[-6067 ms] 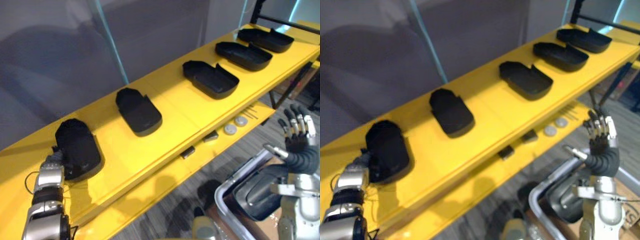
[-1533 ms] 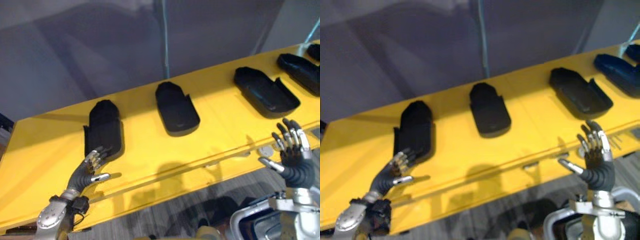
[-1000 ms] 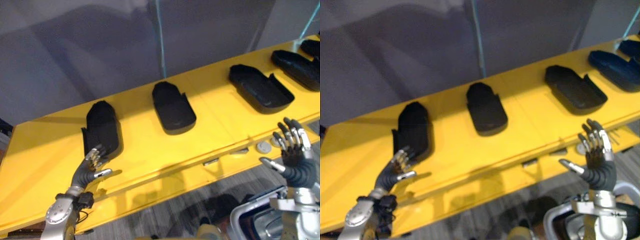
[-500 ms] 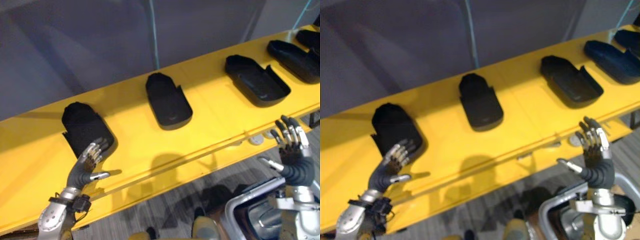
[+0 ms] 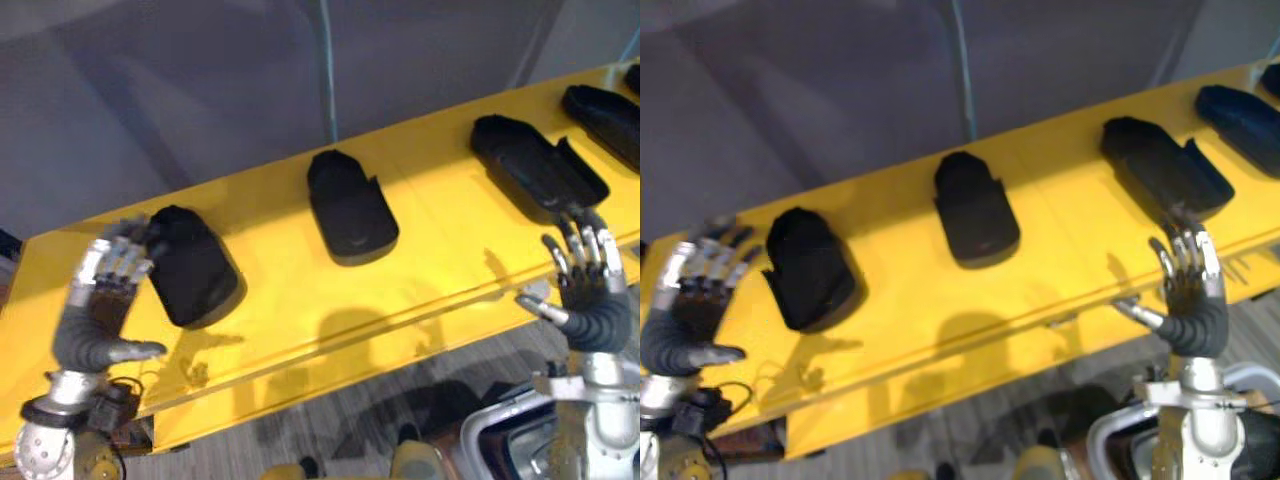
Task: Walk over and take plastic housings, then place them on the shelf
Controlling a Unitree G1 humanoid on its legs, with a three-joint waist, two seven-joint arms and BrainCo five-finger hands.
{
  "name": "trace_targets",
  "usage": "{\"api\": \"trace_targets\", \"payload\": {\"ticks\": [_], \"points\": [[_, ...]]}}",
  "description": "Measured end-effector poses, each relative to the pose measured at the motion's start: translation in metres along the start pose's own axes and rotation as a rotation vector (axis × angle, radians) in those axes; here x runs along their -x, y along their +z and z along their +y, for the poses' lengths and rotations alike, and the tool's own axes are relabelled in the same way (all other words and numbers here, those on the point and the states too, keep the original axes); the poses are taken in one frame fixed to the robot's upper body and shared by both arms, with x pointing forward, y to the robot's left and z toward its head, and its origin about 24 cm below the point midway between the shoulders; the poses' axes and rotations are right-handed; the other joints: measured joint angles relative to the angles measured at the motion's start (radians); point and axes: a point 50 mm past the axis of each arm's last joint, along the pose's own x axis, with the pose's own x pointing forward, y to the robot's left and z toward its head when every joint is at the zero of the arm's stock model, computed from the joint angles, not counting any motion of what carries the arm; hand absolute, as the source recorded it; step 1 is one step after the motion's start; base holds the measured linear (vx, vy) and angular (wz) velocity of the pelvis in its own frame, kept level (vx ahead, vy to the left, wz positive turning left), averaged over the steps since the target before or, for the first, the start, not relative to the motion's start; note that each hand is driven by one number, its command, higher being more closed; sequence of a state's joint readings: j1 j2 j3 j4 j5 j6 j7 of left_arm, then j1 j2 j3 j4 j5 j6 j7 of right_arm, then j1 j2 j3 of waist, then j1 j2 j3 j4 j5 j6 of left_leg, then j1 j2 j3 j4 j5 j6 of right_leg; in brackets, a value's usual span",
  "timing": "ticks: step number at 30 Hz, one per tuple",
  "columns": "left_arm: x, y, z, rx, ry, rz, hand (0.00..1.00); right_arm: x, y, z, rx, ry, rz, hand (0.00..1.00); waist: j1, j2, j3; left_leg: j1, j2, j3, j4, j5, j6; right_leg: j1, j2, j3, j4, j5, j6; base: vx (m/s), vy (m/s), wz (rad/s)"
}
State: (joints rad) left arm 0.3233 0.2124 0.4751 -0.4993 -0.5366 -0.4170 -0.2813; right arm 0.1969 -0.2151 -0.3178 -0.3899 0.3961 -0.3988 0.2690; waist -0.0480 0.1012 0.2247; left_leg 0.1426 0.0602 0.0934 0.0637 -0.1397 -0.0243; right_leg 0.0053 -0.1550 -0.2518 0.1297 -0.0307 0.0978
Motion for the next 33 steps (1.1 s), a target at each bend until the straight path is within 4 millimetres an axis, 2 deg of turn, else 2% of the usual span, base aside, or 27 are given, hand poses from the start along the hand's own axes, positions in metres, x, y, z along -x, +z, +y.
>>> {"api": "trace_targets", "payload": {"ticks": [4,6,11,15,17,18,20,21,22,25,28,31,33], "points": [[0.005,0.001,0.006,-0.117,0.272,-0.037,0.0,-0.016,-0.003,0.029,-0.085,0.077,-0.06,0.0,0.018,-0.018,-0.019,-0.003,0.001,-0.031,0.0,0.011,-0.003,0.043,0.004,-0.041,-0.053,0.025,-0.002,-0.01,-0.018,0.27],[0.009,0.0,0.006,-0.227,0.391,-0.036,0.0,-0.023,-0.004,0.045,-0.128,0.118,-0.078,0.0,0.041,-0.036,-0.028,-0.002,0.001,-0.044,-0.001,0.011,-0.003,0.065,0.01,-0.056,-0.079,0.034,-0.002,-0.02,-0.014,0.21],[0.014,-0.006,0.009,-0.38,0.509,0.013,0.0,-0.032,-0.007,0.071,-0.169,0.214,-0.069,0.0,0.071,-0.071,-0.047,-0.007,0.0,-0.062,-0.005,0.011,-0.004,0.099,0.016,-0.082,-0.127,0.055,-0.006,-0.03,-0.004,0.13],[0.021,-0.022,0.013,-0.462,0.607,0.111,0.0,-0.037,-0.014,0.09,-0.214,0.311,-0.056,0.0,0.084,-0.106,-0.071,-0.023,-0.009,-0.087,-0.018,0.016,-0.014,0.103,0.01,-0.108,-0.147,0.063,-0.006,-0.03,0.012,0.16],[0.031,-0.035,0.019,-0.5,0.684,0.187,0.0,-0.044,-0.022,0.101,-0.233,0.367,-0.03,0.0,0.098,-0.119,-0.079,-0.026,-0.01,-0.093,-0.019,0.018,-0.017,0.104,0.009,-0.114,-0.147,0.066,0.0,0.0,0.014,0.22],[0.044,-0.049,0.028,-0.531,0.78,0.274,0.0,-0.05,-0.028,0.111,-0.246,0.411,-0.007,0.0,0.101,-0.127,-0.084,-0.032,-0.013,-0.113,-0.018,0.019,-0.018,0.111,0.007,-0.133,-0.147,0.068,0.001,0.02,0.011,0.3],[0.065,-0.062,0.039,-0.575,0.888,0.364,0.0,-0.055,-0.033,0.121,-0.241,0.457,0.013,0.0,0.114,-0.132,-0.087,-0.035,-0.014,-0.121,-0.018,0.019,-0.019,0.115,0.006,-0.144,-0.148,0.067,0.001,0.03,0.013,0.25],[0.088,-0.073,0.048,-0.62,0.982,0.462,0.0,-0.058,-0.039,0.13,-0.227,0.505,0.047,0.0,0.13,-0.136,-0.089,-0.038,-0.016,-0.13,-0.018,0.019,-0.019,0.117,0.005,-0.151,-0.149,0.067,0.001,0.03,0.02,0.19],[0.099,-0.078,0.052,-0.643,1.013,0.512,0.0,-0.059,-0.045,0.133,-0.224,0.516,0.086,0.0,0.136,-0.14,-0.091,-0.04,-0.017,-0.14,-0.019,0.019,-0.019,0.121,0.004,-0.156,-0.149,0.066,-0.001,0.04,0.022,0.21],[0.119,-0.081,0.051,-0.668,1.036,0.585,0.0,-0.058,-0.068,0.134,-0.208,0.462,0.234,0.0,0.175,-0.155,-0.101,-0.041,-0.019,-0.147,-0.019,0.019,-0.02,0.122,0.001,-0.156,-0.146,0.064,-0.005,0.03,0.028,0.14],[0.123,-0.084,0.047,-0.635,0.998,0.601,0.0,-0.054,-0.085,0.133,-0.197,0.406,0.325,0.0,0.179,-0.156,-0.101,-0.04,-0.026,-0.164,-0.017,0.019,-0.02,0.129,-0.006,-0.156,-0.136,0.059,-0.011,0.01,0.045,0.18],[0.111,-0.09,0.036,-0.567,0.889,0.588,0.0,-0.052,-0.092,0.133,-0.155,0.344,0.35,0.0,0.176,-0.154,-0.1,-0.041,-0.032,-0.164,-0.013,0.018,-0.02,0.131,-0.013,-0.154,-0.136,0.058,-0.012,-0.03,0.035,0.0],[0.09,-0.092,0.02,-0.492,0.783,0.532,0.0,-0.054,-0.09,0.134,-0.136,0.306,0.327,0.0,0.17,-0.154,-0.1,-0.043,-0.033,-0.156,0.001,0.01,-0.021,0.131,-0.015,-0.142,-0.135,0.056,-0.014,-0.04,0.026,-0.1]]}}
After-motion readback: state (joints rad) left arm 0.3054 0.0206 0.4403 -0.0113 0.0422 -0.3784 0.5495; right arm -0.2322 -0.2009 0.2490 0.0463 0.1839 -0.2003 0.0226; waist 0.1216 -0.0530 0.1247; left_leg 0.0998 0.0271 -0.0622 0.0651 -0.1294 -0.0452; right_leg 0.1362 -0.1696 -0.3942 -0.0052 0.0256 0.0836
